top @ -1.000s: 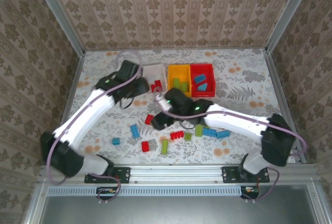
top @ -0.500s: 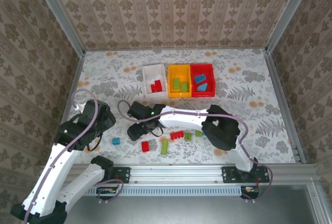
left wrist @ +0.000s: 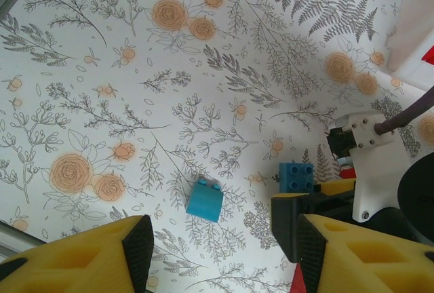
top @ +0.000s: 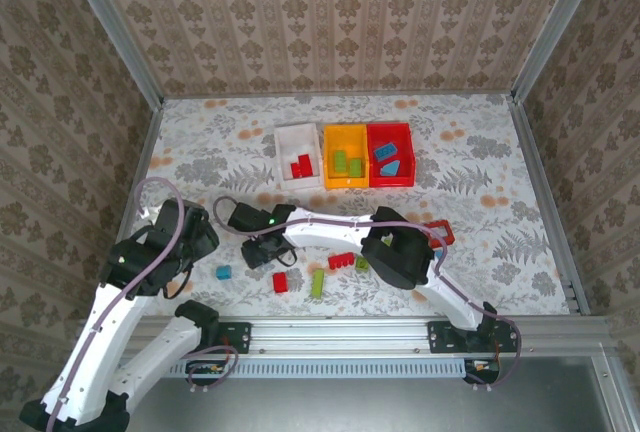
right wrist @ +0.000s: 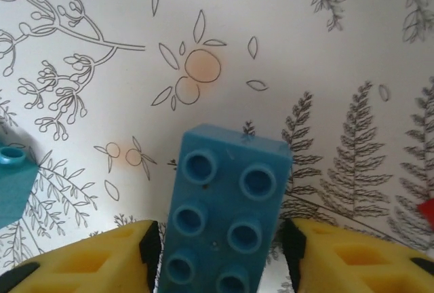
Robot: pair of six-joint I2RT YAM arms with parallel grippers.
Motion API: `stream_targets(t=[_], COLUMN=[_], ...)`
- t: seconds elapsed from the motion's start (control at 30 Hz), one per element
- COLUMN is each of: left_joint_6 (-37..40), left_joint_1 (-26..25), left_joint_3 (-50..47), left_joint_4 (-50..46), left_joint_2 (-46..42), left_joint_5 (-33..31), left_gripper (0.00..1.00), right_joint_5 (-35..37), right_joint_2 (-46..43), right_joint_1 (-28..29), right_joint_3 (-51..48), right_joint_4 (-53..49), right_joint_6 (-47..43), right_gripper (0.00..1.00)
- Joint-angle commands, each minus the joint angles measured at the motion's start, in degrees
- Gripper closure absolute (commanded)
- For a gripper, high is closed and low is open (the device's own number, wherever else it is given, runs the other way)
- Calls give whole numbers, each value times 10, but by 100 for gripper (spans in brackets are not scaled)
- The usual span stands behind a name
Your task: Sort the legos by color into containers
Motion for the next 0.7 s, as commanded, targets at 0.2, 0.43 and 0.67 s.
stream_targets(t=[0.2,0.43,0.67], left_joint_6=[44,89,125], left_joint_1=[4,-12,-106], left_joint_3=[7,2,73], left_joint_4=[34,195,334], left_joint_2=[-4,65,234], left_joint_5=[34,133,140], left_gripper=[40,41,40], right_joint_5=[61,102,96], right_joint_2=[-44,-207,-339], right_joint_1=[1,-52,-208], right_joint_3=[-25,-130,-225], right_joint_4=[1,32,9], right_joint_6=[-27,-46,-66], right_gripper=[71,73,73])
